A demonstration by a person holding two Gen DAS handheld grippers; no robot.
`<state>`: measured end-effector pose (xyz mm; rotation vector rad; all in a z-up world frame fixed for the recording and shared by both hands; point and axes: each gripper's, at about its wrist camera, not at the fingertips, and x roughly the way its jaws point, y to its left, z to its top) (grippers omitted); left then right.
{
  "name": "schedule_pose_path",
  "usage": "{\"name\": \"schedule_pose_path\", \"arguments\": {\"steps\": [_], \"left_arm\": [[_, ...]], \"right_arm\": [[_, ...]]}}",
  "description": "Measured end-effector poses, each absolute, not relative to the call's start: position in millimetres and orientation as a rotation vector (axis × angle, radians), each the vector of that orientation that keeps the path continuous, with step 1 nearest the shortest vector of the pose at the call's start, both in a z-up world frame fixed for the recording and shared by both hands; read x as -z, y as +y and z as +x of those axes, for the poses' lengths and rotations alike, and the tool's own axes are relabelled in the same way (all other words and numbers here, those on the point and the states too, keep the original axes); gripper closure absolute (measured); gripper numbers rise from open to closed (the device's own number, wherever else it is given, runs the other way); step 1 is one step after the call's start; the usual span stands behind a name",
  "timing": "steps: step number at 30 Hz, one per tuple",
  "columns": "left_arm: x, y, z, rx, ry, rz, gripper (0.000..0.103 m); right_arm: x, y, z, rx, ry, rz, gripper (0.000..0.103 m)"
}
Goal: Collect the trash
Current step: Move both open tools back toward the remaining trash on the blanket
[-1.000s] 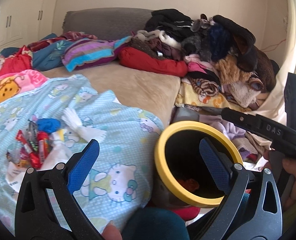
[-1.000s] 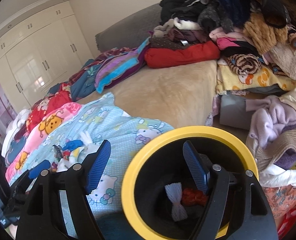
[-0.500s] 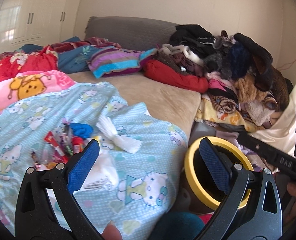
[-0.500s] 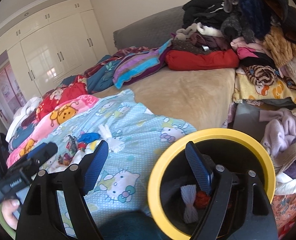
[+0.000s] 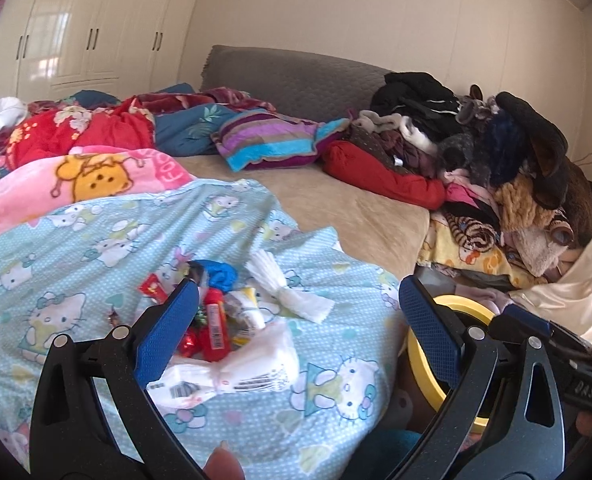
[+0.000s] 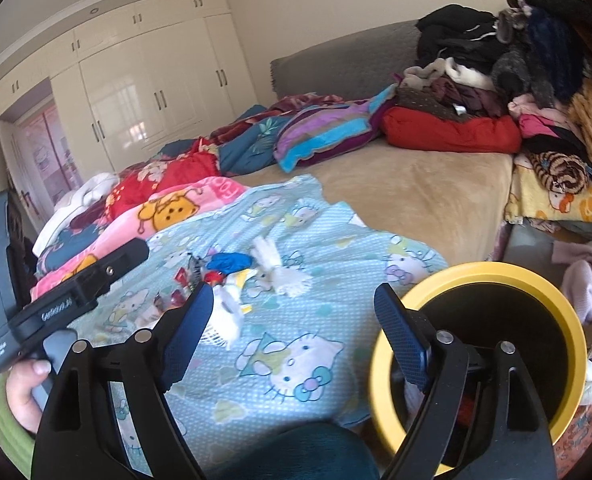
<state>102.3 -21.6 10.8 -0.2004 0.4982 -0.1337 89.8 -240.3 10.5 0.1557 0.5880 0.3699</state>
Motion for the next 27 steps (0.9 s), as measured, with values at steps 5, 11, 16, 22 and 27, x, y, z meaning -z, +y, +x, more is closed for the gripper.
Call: {"name": "schedule_pose_path", "arguments": {"steps": [5,11,16,22,27], "left_arm": [[-8,-4,101,0.1,0.496,-0.219,0.011],[-5,18,102,0.063,0.497,-0.244,0.011],[2,41,105,0.027,0.504,-0.275,0.011],[13,68,107,-0.018,0.519,-0.308,0.011],[21,88,106,-0.051,0.536,-0.33,0.011]], "right_arm": [[-6,-220,91,-0.401,0.607,0.149,0.022],[1,-194,95,-0.43,0.625,0.127,0.022],[6,-176,102,-0.445,0.639,0.105,0.017],[15,-156,116,-0.461,0.674,0.111,0.017],[24,-142,129,-0.462,0.707,0.121,0.017]]}}
